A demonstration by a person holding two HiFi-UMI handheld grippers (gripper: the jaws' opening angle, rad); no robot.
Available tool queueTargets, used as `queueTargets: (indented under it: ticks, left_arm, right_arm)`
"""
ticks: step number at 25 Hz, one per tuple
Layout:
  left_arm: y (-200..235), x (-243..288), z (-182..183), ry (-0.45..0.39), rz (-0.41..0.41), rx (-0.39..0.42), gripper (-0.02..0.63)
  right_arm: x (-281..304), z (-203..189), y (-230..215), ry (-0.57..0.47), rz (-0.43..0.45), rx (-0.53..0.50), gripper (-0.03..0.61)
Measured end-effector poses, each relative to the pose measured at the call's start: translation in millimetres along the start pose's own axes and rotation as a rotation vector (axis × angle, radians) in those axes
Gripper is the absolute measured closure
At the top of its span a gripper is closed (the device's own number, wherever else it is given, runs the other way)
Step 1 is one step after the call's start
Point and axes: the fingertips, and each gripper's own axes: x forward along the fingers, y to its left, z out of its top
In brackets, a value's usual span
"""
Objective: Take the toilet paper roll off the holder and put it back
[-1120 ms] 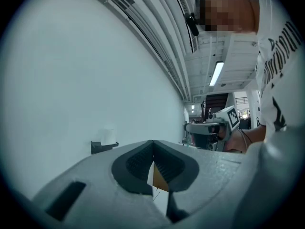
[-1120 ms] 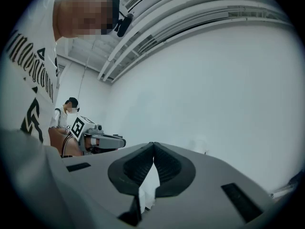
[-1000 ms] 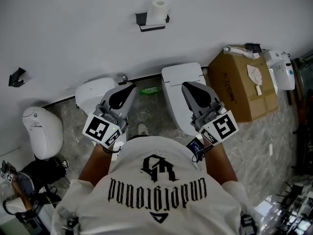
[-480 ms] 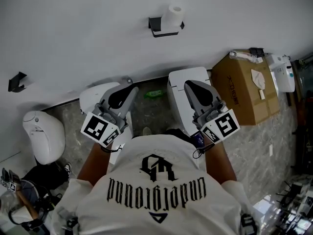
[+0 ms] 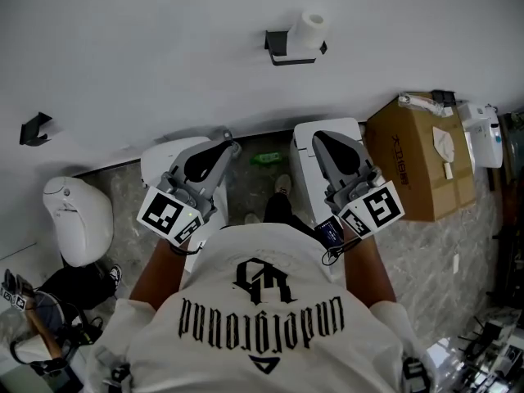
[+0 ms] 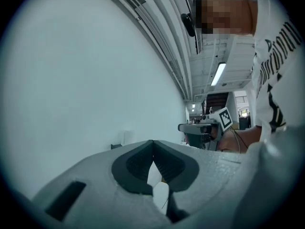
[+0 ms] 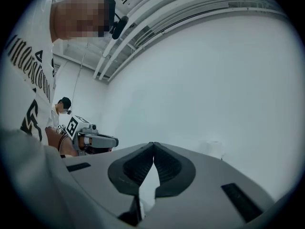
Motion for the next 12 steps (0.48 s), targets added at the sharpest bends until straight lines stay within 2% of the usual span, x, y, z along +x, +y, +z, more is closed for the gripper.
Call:
queueTargets:
  ticks: [12]
  left_arm:
    - [26,43,-2,0.014,0.012,0.001,0.600]
  right_arm:
    - [29,-2,-48,-0.002,0.013,0.006,0.563]
